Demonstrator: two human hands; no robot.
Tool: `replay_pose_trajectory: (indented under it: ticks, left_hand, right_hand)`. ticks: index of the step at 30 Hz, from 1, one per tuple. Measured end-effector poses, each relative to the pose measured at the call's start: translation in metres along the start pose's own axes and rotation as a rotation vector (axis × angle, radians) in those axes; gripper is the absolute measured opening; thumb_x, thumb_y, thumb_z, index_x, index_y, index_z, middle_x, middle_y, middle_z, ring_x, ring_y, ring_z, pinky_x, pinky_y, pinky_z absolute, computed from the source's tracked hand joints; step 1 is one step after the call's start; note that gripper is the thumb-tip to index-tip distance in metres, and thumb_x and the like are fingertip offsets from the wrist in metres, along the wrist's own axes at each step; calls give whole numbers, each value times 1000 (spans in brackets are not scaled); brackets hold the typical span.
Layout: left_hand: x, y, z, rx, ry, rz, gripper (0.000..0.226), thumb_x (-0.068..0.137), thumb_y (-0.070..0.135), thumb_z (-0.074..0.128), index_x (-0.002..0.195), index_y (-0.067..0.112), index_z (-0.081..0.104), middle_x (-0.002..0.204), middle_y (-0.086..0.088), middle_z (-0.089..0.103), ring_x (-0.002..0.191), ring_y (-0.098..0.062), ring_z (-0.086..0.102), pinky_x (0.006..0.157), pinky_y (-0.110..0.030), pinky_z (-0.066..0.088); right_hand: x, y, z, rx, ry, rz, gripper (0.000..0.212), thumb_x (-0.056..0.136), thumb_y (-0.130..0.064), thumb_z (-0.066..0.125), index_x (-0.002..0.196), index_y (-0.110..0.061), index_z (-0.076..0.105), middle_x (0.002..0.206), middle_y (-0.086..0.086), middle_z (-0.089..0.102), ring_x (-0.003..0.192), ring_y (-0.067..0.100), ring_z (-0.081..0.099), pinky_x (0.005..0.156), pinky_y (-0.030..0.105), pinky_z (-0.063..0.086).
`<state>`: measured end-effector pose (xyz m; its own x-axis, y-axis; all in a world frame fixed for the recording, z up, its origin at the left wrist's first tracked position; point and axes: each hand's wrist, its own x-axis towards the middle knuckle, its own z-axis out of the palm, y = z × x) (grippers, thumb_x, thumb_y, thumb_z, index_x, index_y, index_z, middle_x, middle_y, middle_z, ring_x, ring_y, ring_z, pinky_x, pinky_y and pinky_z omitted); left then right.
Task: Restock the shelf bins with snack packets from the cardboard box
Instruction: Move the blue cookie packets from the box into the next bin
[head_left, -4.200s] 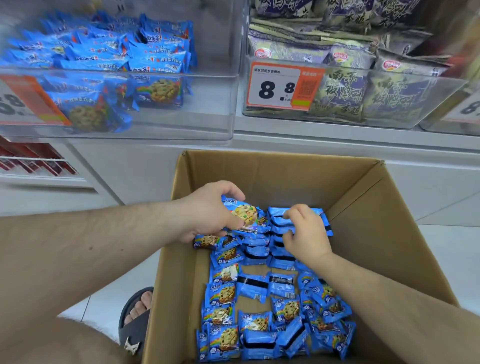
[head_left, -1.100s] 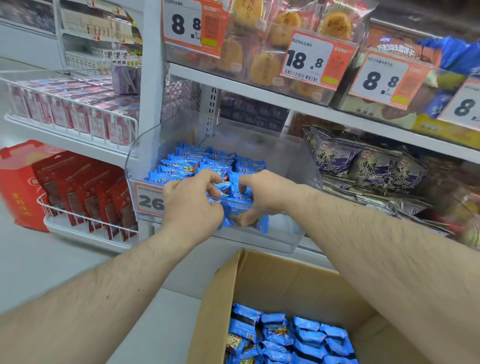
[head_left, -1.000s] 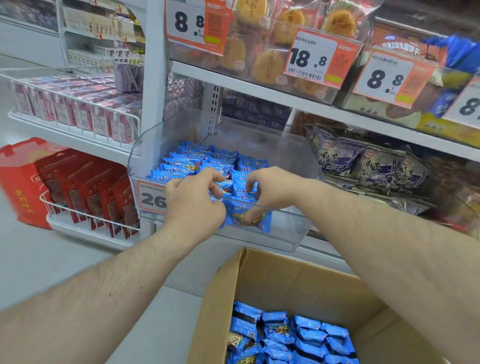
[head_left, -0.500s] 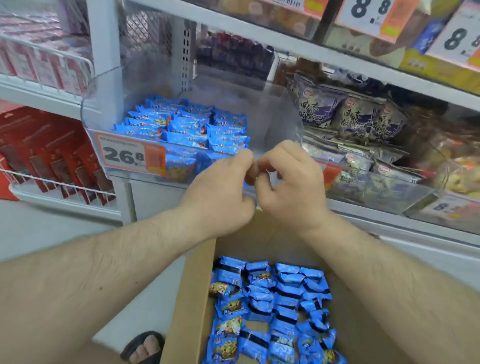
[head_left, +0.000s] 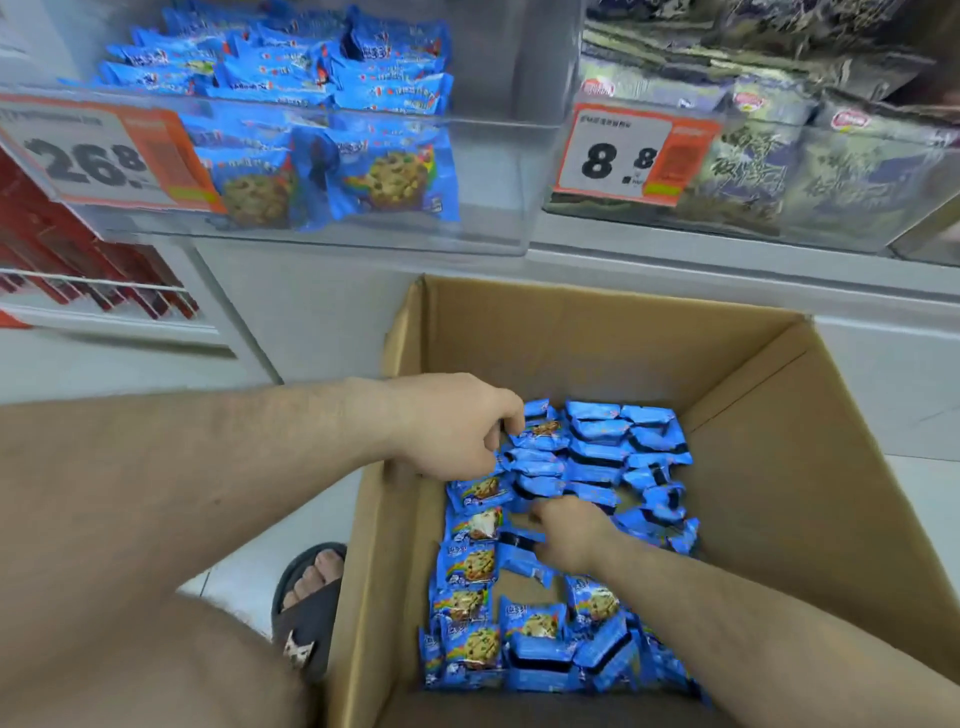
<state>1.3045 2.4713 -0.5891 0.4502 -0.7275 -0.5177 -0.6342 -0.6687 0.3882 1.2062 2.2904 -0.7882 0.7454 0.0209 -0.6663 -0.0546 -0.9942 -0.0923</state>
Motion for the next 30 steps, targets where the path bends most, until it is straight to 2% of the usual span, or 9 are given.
replay_pose_trajectory:
  ticks: [3, 6, 11, 13, 16, 19, 23, 27, 30]
  left_hand:
    - [7, 3, 5, -93, -30, -24, 34, 89, 16, 51, 122, 27, 52, 106, 13, 64, 74, 5, 53, 68, -17, 46]
    - [9, 9, 4, -292, 2, -86, 31, 89, 14, 51, 116, 28, 57, 106, 2, 68, 78, -13, 63, 69, -25, 52]
    - [9, 9, 8, -640, -8, -203, 26, 87, 11, 56, 108, 26, 55, 111, -12, 68, 70, -17, 58, 70, -31, 53]
    - [11, 8, 10, -748, -4, -275, 26, 86, 16, 60, 109, 26, 53, 112, -12, 64, 83, -19, 60, 79, -36, 58]
    - [12, 8, 9, -763, 24, -434, 42, 89, 33, 59, 127, 29, 41, 106, 0, 57, 90, -17, 55, 74, -34, 55]
    - [10, 11, 4, -851, -20, -530, 51, 90, 47, 56, 133, 30, 36, 113, -1, 54, 102, -26, 55, 80, -39, 51]
    - [6, 15, 0, -1107, 55, -493, 8, 91, 20, 64, 90, 18, 57, 95, -6, 60, 77, -21, 62, 72, -34, 60]
    - [6, 2, 2, -976, 287, -444, 33, 81, 2, 73, 100, 25, 58, 110, -8, 56, 70, -23, 65, 53, -28, 58]
    - [2, 0, 2, -724, 293, -342, 38, 79, 6, 73, 104, 31, 58, 102, -3, 56, 60, -24, 61, 62, -41, 59]
  right_hand:
    - [16, 0, 36, -75, -31, 38, 60, 92, -34, 60, 142, -14, 34, 113, 9, 58, 102, 28, 56, 74, 39, 46]
    - [29, 4, 57, -166, -27, 55, 73, 91, -39, 63, 148, -12, 27, 143, 12, 44, 129, 31, 41, 101, 41, 38]
    - [28, 3, 47, -248, 30, -18, 25, 89, -34, 62, 108, -18, 62, 120, 8, 52, 117, 30, 42, 102, 42, 33]
    - [15, 5, 29, -155, 154, -65, 24, 87, -34, 57, 106, -19, 57, 113, 8, 50, 111, 31, 43, 92, 41, 34]
    - [-7, 3, -4, 192, 547, -185, 19, 79, -29, 58, 89, -17, 48, 91, 5, 49, 82, 27, 50, 67, 32, 31]
    - [-32, -14, -43, 405, 937, -263, 26, 68, -19, 65, 82, -20, 42, 80, 3, 46, 65, 22, 42, 57, 29, 28]
    - [-43, -44, -76, 557, 1148, -378, 25, 71, -21, 57, 88, -25, 39, 90, 3, 47, 79, 20, 46, 63, 31, 39]
    - [-24, -37, -60, 728, 952, -183, 45, 72, -9, 69, 110, -17, 47, 106, -4, 40, 89, 13, 47, 74, 28, 42]
    - [0, -22, -26, 529, 458, -12, 26, 84, -14, 60, 108, -15, 52, 104, 0, 54, 91, 20, 56, 74, 33, 48]
